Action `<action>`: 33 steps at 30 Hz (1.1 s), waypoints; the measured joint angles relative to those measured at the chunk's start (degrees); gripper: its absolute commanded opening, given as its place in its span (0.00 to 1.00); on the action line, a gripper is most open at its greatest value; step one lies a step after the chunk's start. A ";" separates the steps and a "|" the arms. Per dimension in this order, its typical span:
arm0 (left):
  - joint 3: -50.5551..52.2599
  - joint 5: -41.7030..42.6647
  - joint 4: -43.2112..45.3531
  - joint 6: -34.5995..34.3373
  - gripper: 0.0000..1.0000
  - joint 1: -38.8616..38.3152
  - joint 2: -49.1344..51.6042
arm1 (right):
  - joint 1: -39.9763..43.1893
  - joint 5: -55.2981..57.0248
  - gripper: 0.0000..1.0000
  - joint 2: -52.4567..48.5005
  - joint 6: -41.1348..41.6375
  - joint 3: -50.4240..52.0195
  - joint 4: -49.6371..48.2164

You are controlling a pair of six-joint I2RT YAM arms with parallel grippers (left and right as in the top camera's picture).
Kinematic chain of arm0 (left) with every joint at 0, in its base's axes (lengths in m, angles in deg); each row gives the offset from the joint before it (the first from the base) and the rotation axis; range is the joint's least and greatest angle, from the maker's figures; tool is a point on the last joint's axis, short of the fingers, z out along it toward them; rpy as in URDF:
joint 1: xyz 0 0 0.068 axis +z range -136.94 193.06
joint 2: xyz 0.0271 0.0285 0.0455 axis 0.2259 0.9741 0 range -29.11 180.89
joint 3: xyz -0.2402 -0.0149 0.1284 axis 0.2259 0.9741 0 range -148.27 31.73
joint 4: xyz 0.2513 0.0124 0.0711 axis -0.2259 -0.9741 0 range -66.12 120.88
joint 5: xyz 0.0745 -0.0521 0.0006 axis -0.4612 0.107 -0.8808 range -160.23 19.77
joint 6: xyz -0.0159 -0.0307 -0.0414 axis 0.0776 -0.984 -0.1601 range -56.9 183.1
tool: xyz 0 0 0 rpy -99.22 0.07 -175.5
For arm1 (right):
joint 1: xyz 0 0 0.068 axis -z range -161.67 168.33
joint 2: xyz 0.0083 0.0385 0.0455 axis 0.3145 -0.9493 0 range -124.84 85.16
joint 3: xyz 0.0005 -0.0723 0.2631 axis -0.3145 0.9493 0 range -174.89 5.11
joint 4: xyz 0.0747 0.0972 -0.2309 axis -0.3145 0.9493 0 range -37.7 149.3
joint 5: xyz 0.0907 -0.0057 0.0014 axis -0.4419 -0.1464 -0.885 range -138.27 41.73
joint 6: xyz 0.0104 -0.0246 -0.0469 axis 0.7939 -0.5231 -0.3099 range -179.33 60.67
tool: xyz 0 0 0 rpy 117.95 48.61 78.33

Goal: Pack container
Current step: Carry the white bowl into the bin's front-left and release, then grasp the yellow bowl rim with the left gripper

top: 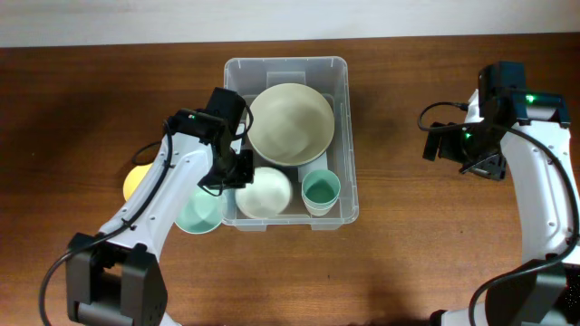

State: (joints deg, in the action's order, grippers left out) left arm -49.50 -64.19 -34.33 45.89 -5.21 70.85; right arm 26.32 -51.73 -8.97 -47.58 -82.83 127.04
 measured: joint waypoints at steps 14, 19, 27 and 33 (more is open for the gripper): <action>-18.60 -11.34 -10.12 1.84 0.43 3.63 -1.55 | 0.00 0.00 0.99 0.00 -0.15 0.00 0.02; -19.89 -13.38 -10.91 1.81 0.44 15.47 -4.07 | 0.00 0.00 0.99 0.00 -0.20 0.00 0.02; -14.05 -14.10 -7.80 1.86 0.44 34.67 -4.39 | 0.00 0.00 0.99 -0.02 -0.15 0.00 0.00; 1.84 -12.79 3.87 2.93 0.51 38.80 -4.44 | 0.00 0.00 0.99 0.00 -0.17 0.00 0.04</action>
State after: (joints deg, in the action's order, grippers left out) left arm -47.66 -76.97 -30.46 48.81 33.59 66.42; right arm 26.32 -51.73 -8.97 -47.76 -82.83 127.08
